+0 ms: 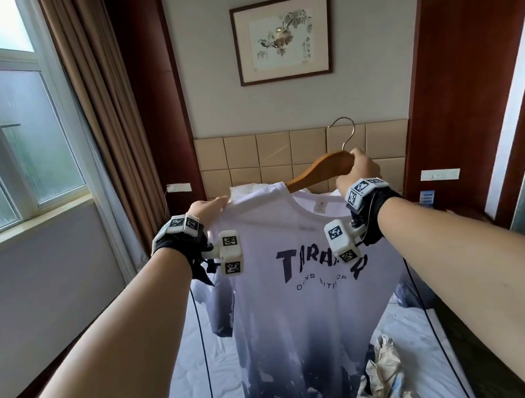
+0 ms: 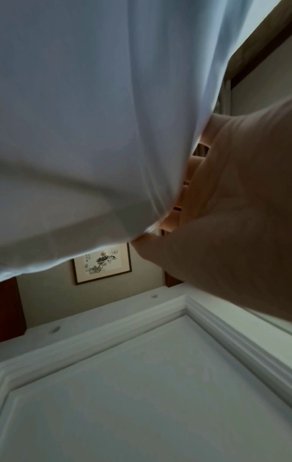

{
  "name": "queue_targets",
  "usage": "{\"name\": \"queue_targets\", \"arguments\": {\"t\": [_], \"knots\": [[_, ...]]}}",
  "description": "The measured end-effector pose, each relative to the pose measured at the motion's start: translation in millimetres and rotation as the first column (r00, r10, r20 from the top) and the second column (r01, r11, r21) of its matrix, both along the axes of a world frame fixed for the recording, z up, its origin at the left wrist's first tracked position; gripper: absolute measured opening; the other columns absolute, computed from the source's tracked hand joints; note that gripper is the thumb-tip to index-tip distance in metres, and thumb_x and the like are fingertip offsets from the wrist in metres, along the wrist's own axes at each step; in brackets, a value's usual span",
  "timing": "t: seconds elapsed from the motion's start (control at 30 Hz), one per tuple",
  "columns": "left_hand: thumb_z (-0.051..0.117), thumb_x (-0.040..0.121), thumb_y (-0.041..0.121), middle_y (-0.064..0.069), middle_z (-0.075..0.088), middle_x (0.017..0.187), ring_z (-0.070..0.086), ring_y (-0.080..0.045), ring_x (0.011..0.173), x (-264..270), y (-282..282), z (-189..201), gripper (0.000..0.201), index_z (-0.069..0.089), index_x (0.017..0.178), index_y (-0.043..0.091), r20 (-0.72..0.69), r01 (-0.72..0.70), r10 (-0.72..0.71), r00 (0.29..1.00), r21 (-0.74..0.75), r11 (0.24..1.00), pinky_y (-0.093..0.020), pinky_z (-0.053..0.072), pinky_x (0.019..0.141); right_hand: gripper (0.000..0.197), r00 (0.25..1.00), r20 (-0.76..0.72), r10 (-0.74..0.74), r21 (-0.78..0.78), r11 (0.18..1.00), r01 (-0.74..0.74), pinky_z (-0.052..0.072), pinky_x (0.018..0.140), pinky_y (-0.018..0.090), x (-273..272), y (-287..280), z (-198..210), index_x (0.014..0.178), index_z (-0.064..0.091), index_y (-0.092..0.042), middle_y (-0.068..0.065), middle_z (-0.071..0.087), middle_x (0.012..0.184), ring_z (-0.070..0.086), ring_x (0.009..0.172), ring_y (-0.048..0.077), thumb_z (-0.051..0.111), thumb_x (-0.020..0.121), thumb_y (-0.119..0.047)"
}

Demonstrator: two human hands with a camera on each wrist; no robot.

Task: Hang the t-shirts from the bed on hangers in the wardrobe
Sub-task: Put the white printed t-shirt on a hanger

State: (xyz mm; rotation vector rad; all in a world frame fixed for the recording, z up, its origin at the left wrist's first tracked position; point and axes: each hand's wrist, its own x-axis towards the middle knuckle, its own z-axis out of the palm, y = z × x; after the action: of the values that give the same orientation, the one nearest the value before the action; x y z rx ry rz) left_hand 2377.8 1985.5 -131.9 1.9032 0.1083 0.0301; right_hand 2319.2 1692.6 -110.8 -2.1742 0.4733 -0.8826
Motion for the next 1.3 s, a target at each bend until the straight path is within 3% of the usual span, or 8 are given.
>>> {"name": "queue_targets", "arguments": {"t": [0.23,0.37,0.53,0.73,0.93,1.07,1.17,1.3], "knots": [[0.078,0.056,0.047,-0.01,0.053,0.074,0.05,-0.023,0.064,-5,5,-6,0.052,0.07,0.09,0.009,-0.087,0.123,-0.143,0.986,-0.197,0.973,-0.033,0.04,0.065,0.026,1.0,-0.004,-0.027,0.007,1.0,0.027,0.04,0.072,0.028,-1,-2,-1,0.097,0.053,-0.013,0.005,0.057,0.09,0.051,0.08,0.027,0.051,0.077,0.004],[0.073,0.086,0.026,-0.003,0.063,0.066,0.059,-0.017,0.061,-5,5,-11,0.035,0.07,0.104,-0.004,0.068,0.09,-0.075,0.995,-0.241,0.966,-0.027,0.046,0.063,0.028,1.0,-0.01,0.002,-0.019,1.0,-0.002,0.041,0.073,0.029,-1,0,1,0.099,0.055,-0.015,0.005,0.058,0.091,0.051,0.081,0.027,0.053,0.077,0.002],[0.074,0.087,0.027,-0.006,0.068,0.072,0.063,-0.015,0.06,-1,10,-11,0.03,0.073,0.103,0.001,0.09,0.063,-0.04,0.995,-0.265,0.962,-0.023,0.05,0.057,0.027,1.0,0.013,0.022,-0.015,1.0,-0.022,0.045,0.075,0.029,3,-1,1,0.093,0.054,-0.016,0.004,0.061,0.09,0.056,0.083,0.027,0.053,0.074,0.003],[0.07,0.086,0.025,0.006,0.052,0.046,0.051,-0.011,0.053,-3,9,-2,0.025,0.066,0.064,0.013,0.128,0.043,-0.045,0.991,0.021,0.999,-0.019,0.042,0.052,0.028,1.0,0.015,0.025,-0.005,1.0,-0.025,0.04,0.071,0.028,6,4,0,0.09,0.051,-0.019,0.01,0.065,0.096,0.055,0.082,0.028,0.051,0.074,0.004],[0.064,0.087,0.029,-0.005,0.059,0.07,0.052,-0.02,0.068,-12,-10,14,0.028,0.074,0.079,0.004,0.205,0.078,-0.128,0.971,0.235,0.969,-0.029,0.04,0.064,0.022,0.996,-0.064,0.068,-0.079,0.994,-0.073,0.049,0.075,0.033,9,16,0,0.094,0.056,-0.013,0.011,0.065,0.096,0.062,0.09,0.034,0.057,0.075,-0.002],[0.048,0.099,0.017,-0.008,0.066,0.092,0.061,-0.028,0.086,-23,-27,25,0.02,0.062,0.108,0.007,0.275,0.163,-0.272,0.922,0.362,0.918,-0.031,0.047,0.071,0.021,0.986,-0.11,0.125,-0.164,0.976,-0.142,0.055,0.077,0.037,10,28,2,0.091,0.057,-0.015,0.007,0.067,0.09,0.063,0.085,0.033,0.062,0.072,-0.008],[0.059,0.09,0.032,0.002,0.062,0.073,0.057,-0.016,0.071,-15,-28,19,0.023,0.066,0.074,0.017,0.293,0.144,-0.289,0.911,0.431,0.891,-0.022,0.044,0.063,0.025,0.979,-0.137,0.149,-0.189,0.966,-0.174,0.056,0.076,0.037,10,32,1,0.093,0.057,-0.018,0.004,0.068,0.088,0.064,0.082,0.031,0.066,0.07,-0.013],[0.075,0.081,0.03,0.002,0.069,0.071,0.06,-0.008,0.064,-8,-26,7,0.009,0.076,0.076,0.023,0.443,0.052,-0.233,0.866,0.383,0.922,-0.017,0.044,0.057,0.027,0.98,-0.149,0.134,-0.198,0.967,-0.162,0.056,0.075,0.034,11,34,2,0.093,0.058,-0.021,0.001,0.069,0.089,0.065,0.082,0.029,0.073,0.07,-0.024]]}}
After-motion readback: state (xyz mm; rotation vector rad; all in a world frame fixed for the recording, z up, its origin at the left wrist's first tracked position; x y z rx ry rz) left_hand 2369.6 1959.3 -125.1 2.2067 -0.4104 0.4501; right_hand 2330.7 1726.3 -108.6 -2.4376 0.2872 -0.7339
